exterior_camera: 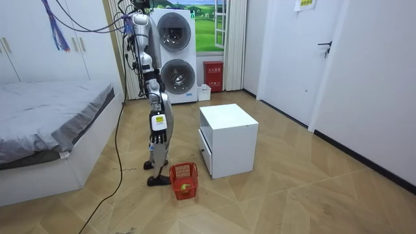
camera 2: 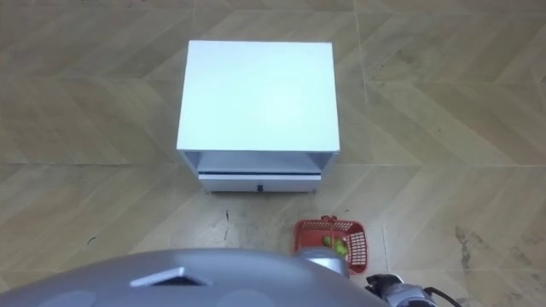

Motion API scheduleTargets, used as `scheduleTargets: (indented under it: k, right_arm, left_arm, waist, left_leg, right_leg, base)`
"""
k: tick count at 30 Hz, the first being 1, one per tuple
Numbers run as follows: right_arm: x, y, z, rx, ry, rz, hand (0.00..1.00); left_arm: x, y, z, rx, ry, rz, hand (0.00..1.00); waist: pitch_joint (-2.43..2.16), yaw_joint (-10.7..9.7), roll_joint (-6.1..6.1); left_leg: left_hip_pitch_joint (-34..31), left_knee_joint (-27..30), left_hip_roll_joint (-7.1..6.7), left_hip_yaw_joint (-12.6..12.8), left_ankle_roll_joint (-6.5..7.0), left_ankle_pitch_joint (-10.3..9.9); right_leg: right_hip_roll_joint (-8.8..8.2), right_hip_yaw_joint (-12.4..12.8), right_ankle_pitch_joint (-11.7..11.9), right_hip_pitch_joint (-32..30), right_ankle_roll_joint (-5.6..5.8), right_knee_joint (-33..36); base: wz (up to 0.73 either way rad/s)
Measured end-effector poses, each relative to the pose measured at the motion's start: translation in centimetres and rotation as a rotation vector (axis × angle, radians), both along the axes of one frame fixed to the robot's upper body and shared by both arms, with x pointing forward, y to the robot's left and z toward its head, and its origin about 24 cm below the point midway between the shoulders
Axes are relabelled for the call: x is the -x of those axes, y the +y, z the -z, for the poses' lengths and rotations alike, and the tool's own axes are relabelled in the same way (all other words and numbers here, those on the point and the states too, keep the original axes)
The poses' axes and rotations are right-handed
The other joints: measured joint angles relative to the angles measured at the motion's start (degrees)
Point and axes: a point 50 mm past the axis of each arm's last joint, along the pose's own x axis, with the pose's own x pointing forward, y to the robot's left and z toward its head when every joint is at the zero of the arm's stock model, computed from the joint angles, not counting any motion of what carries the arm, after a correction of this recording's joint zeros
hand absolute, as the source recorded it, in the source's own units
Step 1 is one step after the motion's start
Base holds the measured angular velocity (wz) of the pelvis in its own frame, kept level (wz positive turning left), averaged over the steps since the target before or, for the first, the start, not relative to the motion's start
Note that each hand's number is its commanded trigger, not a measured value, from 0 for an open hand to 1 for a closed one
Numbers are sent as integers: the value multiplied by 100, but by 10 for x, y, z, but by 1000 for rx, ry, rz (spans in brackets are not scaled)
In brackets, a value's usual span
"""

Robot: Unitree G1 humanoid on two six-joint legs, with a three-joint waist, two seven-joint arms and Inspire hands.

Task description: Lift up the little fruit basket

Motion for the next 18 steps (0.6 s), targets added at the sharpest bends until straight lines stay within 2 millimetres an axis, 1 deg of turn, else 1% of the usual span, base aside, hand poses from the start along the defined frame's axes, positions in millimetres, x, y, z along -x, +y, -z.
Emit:
scheduleTargets:
  k: [5, 8, 11, 14, 16, 18]
  right_arm:
    - [0, 0, 0, 9, -5, 4, 0]
    - [-2, -1, 0, 29, -19, 6, 0]
    - [-7, -2, -1, 50, -46, 11, 0]
    - [-12, -2, -1, 61, -85, 28, 0]
    - [-14, -2, -1, 69, -102, 24, 0]
    - [-18, -4, -2, 83, -122, 35, 0]
  left_arm:
    - [0, 0, 0, -4, -6, 1, 0]
    - [-1, 0, 0, -13, -15, 5, 0]
    - [-2, -1, 0, -16, -23, 5, 0]
    - [-7, -1, 0, -23, -44, 6, 0]
    - [-10, -1, 0, -24, -55, 10, 0]
    - [-13, -1, 0, -25, -78, 16, 0]
  waist:
    - [1, 0, -7]
    - [1, -8, -5]
    - [1, -17, 6]
    - [-12, -26, 37]
    - [-11, -33, 64]
    - [1, -51, 65]
  left_leg:
    - [-5, -10, -2, -2, 0, 0]
    - [-12, -11, -5, -33, 1, -1]
    - [-49, 7, -13, -40, 2, -1]
    - [-195, 75, -24, -33, 9, -4]
    - [-249, 121, -21, -33, 10, -4]
    - [-418, 297, -39, 2, 11, -5]
  right_leg:
    - [-1, -3, 0, -10, 0, 8]
    - [-17, -58, 0, -13, 0, 30]
    - [-31, -68, 0, -53, 0, 60]
    - [-51, -61, 0, -199, 1, 118]
    - [-60, -60, -1, -300, 1, 261]
    - [-154, -35, -20, -559, 2, 618]
  base:
    - [0]
    - [5]
    - [1]
    - [0]
    - [0]
    - [0]
